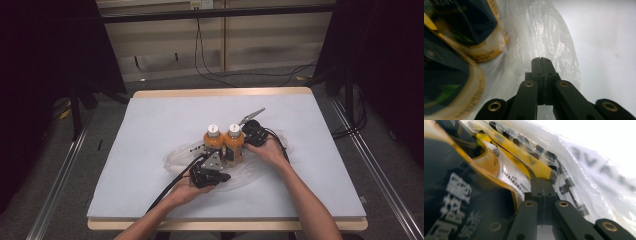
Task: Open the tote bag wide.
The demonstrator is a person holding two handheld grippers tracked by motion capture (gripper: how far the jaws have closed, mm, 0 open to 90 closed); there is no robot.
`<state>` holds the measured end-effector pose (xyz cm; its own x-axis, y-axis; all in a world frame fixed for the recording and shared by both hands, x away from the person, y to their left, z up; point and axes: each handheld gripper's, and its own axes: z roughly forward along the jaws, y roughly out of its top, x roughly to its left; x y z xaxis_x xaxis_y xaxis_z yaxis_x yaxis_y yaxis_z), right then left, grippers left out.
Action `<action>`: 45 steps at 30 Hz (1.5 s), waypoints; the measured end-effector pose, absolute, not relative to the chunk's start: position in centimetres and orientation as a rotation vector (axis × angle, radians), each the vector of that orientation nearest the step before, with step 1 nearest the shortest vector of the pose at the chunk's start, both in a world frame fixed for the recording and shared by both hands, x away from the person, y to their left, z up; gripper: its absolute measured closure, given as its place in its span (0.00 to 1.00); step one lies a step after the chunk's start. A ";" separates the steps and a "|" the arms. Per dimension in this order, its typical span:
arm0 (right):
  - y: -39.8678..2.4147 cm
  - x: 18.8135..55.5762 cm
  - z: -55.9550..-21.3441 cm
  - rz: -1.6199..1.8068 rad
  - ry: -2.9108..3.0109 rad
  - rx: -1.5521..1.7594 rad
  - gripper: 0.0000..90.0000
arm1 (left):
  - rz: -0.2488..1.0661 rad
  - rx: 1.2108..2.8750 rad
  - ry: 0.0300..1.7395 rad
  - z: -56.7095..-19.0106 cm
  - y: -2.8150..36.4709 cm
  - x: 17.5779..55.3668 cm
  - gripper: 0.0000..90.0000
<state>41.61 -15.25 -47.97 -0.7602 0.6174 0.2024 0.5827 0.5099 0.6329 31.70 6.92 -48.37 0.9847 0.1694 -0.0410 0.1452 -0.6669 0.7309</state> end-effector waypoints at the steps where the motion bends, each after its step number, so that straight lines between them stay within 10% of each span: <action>1: -15.2 41.6 -47.9 1.098 2.687 1.093 1.00 | 0.022 2.301 0.226 -48.5 7.1 31.6 1.00; 45: -13.9 44.8 -48.7 1.206 2.620 1.191 1.00 | 0.058 2.198 0.359 -45.8 7.9 32.6 1.00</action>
<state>44.75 -13.86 -48.71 -0.7086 0.6489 0.2773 0.6327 0.4103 0.6568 32.56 7.89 -45.82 0.9572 0.2765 -0.0860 0.2351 -0.5688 0.7882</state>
